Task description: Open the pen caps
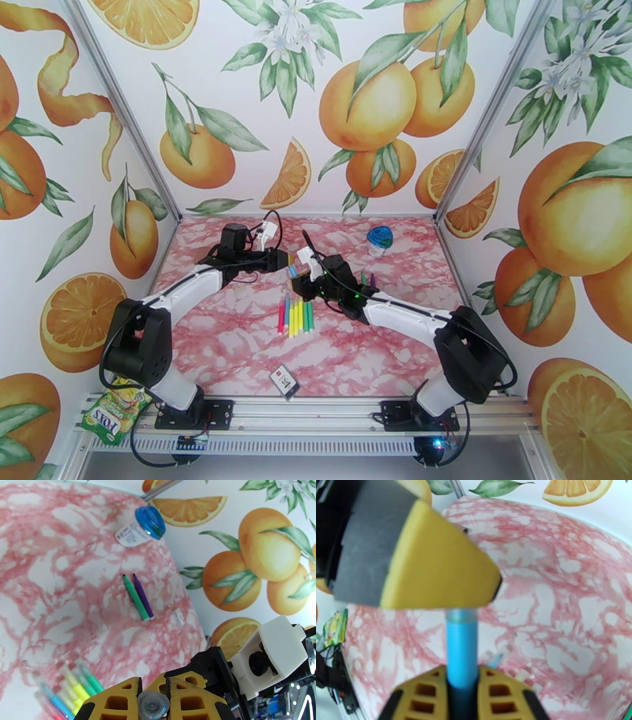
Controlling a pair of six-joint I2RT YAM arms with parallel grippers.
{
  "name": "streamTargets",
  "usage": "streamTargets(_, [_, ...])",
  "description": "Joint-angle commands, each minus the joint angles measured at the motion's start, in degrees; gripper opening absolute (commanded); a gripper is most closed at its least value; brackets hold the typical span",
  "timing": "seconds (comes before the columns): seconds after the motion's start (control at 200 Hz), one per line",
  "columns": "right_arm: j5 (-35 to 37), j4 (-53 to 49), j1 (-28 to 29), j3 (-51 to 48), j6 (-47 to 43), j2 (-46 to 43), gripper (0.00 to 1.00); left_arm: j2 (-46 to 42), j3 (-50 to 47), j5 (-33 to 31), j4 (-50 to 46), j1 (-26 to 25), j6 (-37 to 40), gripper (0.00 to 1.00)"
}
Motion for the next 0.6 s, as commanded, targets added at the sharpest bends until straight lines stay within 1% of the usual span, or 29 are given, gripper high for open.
streamTargets(0.0, [-1.1,-5.26,0.99,-2.27,-1.05,-0.13,0.0,-1.86,2.1,-12.47,6.76,4.86,0.56,0.0])
streamTargets(0.28, [-0.66,-5.16,1.02,-2.93,-1.19,-0.54,0.0,-2.96,1.93,-15.85,5.71,4.95,0.82,0.0])
streamTargets(0.595, [-0.48,-5.44,1.0,-3.24,-1.36,-0.69,0.0,-3.42,1.93,-18.0,5.36,5.06,0.19,0.0])
